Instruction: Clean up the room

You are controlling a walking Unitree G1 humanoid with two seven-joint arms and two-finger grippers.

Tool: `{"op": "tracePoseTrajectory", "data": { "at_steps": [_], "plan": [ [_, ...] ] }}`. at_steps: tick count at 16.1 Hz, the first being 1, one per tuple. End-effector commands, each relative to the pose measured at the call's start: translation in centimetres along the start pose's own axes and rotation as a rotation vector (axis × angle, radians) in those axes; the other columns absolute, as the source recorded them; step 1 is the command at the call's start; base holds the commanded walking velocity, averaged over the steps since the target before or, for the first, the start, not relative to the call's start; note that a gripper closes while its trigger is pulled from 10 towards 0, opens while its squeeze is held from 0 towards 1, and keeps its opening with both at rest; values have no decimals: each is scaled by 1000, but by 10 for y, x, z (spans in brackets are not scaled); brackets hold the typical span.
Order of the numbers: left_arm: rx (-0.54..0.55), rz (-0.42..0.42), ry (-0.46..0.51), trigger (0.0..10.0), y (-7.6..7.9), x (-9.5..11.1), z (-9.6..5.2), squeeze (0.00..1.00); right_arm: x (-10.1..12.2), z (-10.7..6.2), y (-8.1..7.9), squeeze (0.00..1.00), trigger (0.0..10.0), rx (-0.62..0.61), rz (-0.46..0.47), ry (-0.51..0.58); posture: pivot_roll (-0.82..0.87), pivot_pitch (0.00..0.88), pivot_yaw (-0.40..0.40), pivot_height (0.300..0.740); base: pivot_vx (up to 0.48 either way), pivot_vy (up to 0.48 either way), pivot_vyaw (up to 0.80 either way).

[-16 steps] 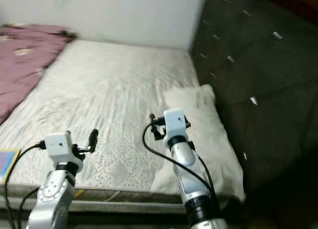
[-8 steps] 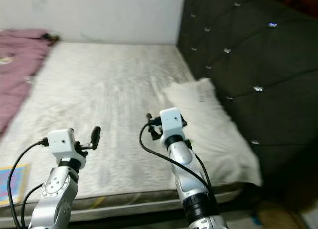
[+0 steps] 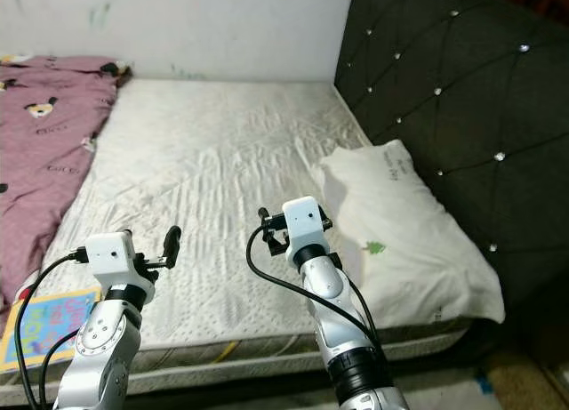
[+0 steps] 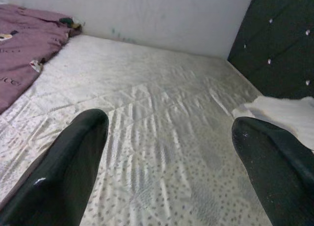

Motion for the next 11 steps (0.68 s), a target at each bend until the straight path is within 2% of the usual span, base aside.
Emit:
{"op": "tracePoseTrajectory", "data": {
  "at_steps": [1, 5, 11],
  "plan": [
    [-17, -3, -9, 10000, 8, -2, 1, 0, -2, -1, 7, 0, 10000, -16, -15, -2, 38, 36, -49, 740, 0, 0, 800],
    [-23, -9, -14, 10000, 9, -3, 2, 0, -2, -1, 6, 0, 10000, -15, -9, -2, 37, 35, -46, 740, 0, 460, 723],
    [-23, -11, -19, 10000, 10, -4, 1, 0, -4, -2, 4, 0, 10000, -9, -10, -11, 38, 34, -49, 740, 0, 480, 0]
  ]
}}
Point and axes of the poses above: a point about 5 cm out from each wrist's last joint towards the gripper, its own z axis pointing out of the wrist towards the gripper, its own x axis along the axis of the wrist's last joint, y = z × x, the point moved 2 cm from there along z, pointing out of the wrist towards the gripper, and after that the axes turned 8 degrees about -z, right-handed, at the moved point
